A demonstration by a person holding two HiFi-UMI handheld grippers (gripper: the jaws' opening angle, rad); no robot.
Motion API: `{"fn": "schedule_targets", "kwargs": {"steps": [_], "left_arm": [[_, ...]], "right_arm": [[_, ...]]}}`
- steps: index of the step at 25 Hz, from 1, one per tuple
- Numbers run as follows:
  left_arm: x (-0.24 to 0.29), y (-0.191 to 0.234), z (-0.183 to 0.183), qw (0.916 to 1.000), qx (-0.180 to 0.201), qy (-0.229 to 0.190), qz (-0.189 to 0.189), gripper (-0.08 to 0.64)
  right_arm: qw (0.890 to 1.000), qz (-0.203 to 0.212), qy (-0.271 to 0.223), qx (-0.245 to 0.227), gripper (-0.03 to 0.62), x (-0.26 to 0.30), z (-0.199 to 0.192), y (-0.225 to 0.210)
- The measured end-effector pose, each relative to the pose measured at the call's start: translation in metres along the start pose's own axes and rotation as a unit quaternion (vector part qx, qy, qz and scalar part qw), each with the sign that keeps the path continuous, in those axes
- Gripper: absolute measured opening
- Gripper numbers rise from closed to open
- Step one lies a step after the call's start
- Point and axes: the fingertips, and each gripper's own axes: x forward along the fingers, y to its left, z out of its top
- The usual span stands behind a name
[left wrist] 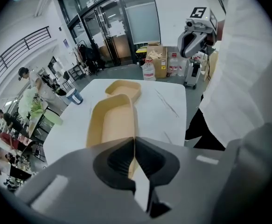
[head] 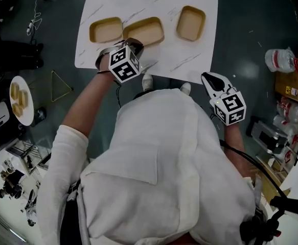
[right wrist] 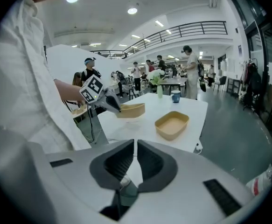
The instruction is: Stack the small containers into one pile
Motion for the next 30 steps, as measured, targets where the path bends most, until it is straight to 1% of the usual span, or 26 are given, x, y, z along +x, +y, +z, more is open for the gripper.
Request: {"fn": "schedule_targets", "kwargs": {"steps": [4,8,13,18,23,30], "left_arm": [[-0.023,0.003,-0.011,0.9999,0.000,0.007,0.012,0.012],[-0.045,0.011,-0.023,0.9995,0.004,0.013,0.029,0.012],[-0.066,0.026,-0.056,0.9985,0.018,0.031,0.040,0.012],[-0.078,0.048,-0.094,0.9958,0.053,0.057,0.048,0.012],[-0.075,0.074,-0.129,0.9927,0.077,0.076,0.053,0.012],[-0.061,0.093,-0.167,0.9897,0.108,0.087,0.038,0.012]], "right_arm": [[1.000,0.020,-0.002,-0.014,0.008,0.009,0.008,0.001],[0.999,0.031,0.000,-0.023,0.008,0.017,0.016,0.002],[0.999,0.039,0.002,-0.029,0.008,0.028,0.024,0.008],[0.999,0.037,0.003,-0.022,0.008,0.037,0.030,0.015],[1.000,0.026,0.001,-0.011,0.008,0.048,0.035,0.023],[1.000,0.002,-0.002,0.013,0.008,0.062,0.039,0.038]]}}
